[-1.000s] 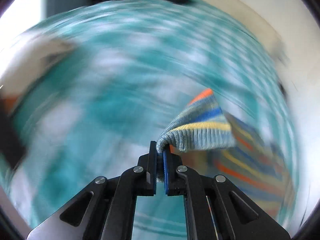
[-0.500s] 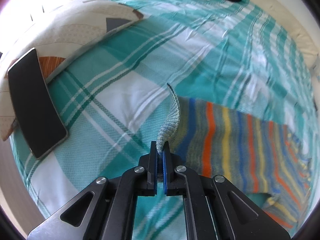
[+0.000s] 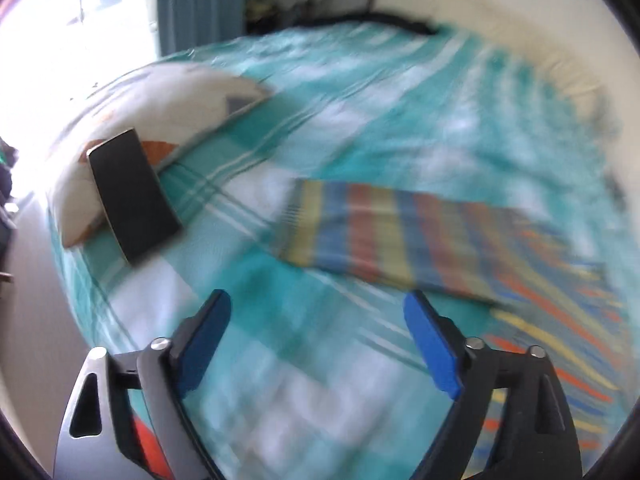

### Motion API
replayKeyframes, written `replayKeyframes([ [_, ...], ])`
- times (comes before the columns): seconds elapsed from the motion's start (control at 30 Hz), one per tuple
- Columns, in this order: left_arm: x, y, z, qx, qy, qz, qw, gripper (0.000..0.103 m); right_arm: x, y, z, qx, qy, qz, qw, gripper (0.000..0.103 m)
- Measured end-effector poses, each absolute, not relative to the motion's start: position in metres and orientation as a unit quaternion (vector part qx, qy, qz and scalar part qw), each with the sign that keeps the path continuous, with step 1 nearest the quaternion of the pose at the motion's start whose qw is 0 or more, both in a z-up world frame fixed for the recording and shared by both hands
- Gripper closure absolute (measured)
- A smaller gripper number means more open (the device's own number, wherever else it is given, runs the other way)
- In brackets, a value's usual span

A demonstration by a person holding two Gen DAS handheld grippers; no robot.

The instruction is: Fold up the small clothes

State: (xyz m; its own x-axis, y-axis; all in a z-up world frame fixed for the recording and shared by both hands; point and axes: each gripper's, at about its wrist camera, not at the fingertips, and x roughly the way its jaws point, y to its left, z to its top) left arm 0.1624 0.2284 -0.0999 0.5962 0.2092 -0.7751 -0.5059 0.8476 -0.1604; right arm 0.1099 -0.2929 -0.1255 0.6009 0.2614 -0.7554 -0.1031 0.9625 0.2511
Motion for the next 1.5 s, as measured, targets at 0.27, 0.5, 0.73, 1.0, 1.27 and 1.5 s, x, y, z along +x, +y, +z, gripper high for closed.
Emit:
replayKeyframes([
  [0.27, 0.081, 0.113, -0.101, -0.142, 0.379, 0.110, 0.908, 0.005, 0.108, -0.307, -0.126, 0.106, 0.425, 0.065, 0.897, 0.010],
  [0.5, 0.065, 0.086, -0.087, -0.108, 0.365, 0.111, 0.918, 0.005, 0.091, -0.295, -0.105, 0.033, 0.388, 0.067, 0.919, 0.009],
  [0.73, 0.071, 0.081, -0.096, -0.107, 0.376, 0.102, 0.915, 0.005, 0.093, -0.297, -0.100, 0.034, 0.374, 0.067, 0.924, 0.002],
  [1.0, 0.053, 0.048, -0.108, -0.034, 0.377, 0.076, 0.922, 0.005, 0.084, -0.286, -0.099, 0.021, 0.369, 0.093, 0.924, 0.002],
  [1.27, 0.051, 0.038, -0.107, 0.012, 0.356, 0.047, 0.933, 0.005, 0.090, -0.280, -0.113, 0.006, 0.396, 0.075, 0.915, 0.002],
  [1.5, 0.055, 0.038, -0.107, 0.004, 0.365, 0.038, 0.930, 0.005, 0.088, -0.275, -0.112, -0.007, 0.394, 0.074, 0.916, 0.002],
])
